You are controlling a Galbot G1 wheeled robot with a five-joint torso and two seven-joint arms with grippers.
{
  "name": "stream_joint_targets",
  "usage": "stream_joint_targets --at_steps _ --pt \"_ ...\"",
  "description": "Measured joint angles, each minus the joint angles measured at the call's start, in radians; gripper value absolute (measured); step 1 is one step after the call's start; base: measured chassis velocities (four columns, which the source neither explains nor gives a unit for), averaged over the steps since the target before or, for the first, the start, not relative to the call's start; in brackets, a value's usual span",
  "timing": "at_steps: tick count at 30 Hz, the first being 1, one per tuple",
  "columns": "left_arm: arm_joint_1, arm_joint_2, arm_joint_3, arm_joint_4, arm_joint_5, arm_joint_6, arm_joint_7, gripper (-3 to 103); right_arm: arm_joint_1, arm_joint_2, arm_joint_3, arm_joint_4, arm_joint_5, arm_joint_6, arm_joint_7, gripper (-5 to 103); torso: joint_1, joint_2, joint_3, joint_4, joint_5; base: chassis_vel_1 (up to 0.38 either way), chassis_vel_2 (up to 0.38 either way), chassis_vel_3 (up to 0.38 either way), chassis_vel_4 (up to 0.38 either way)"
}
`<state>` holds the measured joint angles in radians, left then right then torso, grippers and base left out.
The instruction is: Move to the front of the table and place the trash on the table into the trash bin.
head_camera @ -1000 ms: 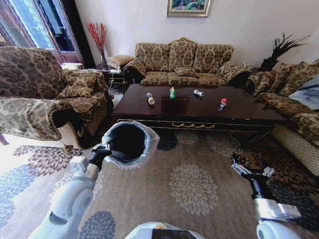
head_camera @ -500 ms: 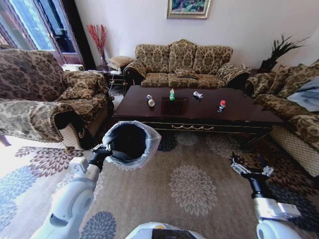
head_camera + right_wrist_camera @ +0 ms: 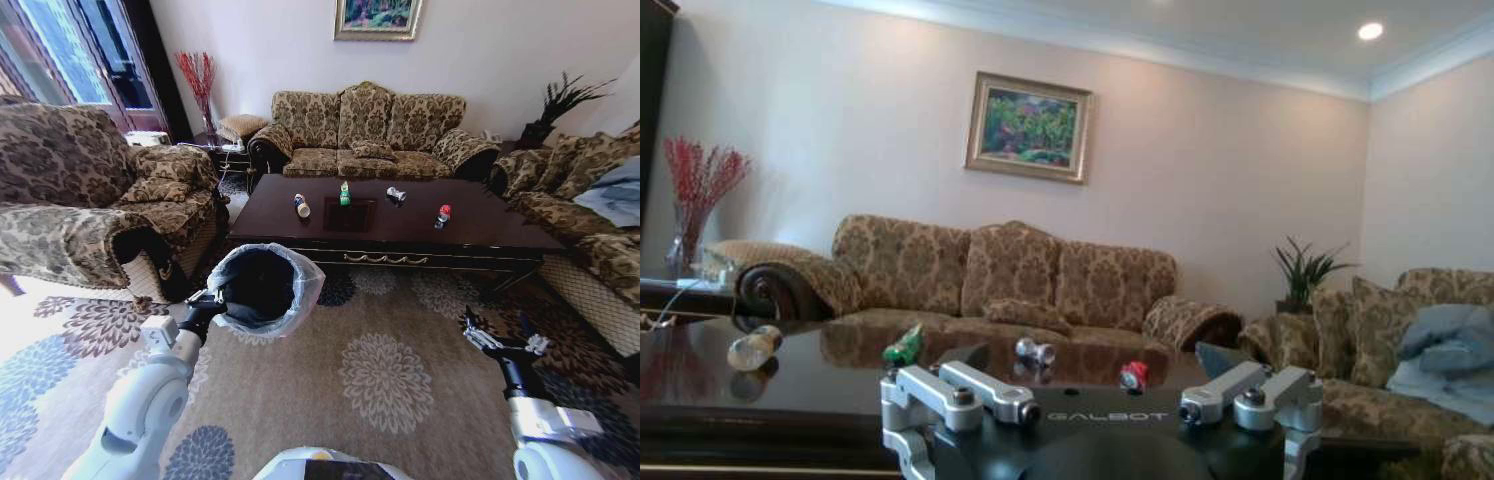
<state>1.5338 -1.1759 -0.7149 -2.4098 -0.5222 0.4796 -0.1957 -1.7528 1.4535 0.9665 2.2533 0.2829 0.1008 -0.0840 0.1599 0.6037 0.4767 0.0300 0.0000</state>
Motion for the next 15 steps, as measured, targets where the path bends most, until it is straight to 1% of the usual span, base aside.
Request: stream_joint_targets --at_steps 6,15 --pt "0.012 0.007 -0.013 -0.006 -0.01 0.0 -0.003 2 0.008 -0.009 0.0 -0.015 0.001 -0.002 0.004 100 0.01 0.023 0.013 0.0001 0.0 0.0 0.0 0.0 0.0" --pt "0.019 0.013 -0.027 -0.012 -0.026 0.001 -0.011 2 0.019 -0.013 -0.01 -0.029 -0.006 -0.023 0.003 100 0.027 0.063 0.036 0.0001 0.0 0.0 0.0 0.0 0.0"
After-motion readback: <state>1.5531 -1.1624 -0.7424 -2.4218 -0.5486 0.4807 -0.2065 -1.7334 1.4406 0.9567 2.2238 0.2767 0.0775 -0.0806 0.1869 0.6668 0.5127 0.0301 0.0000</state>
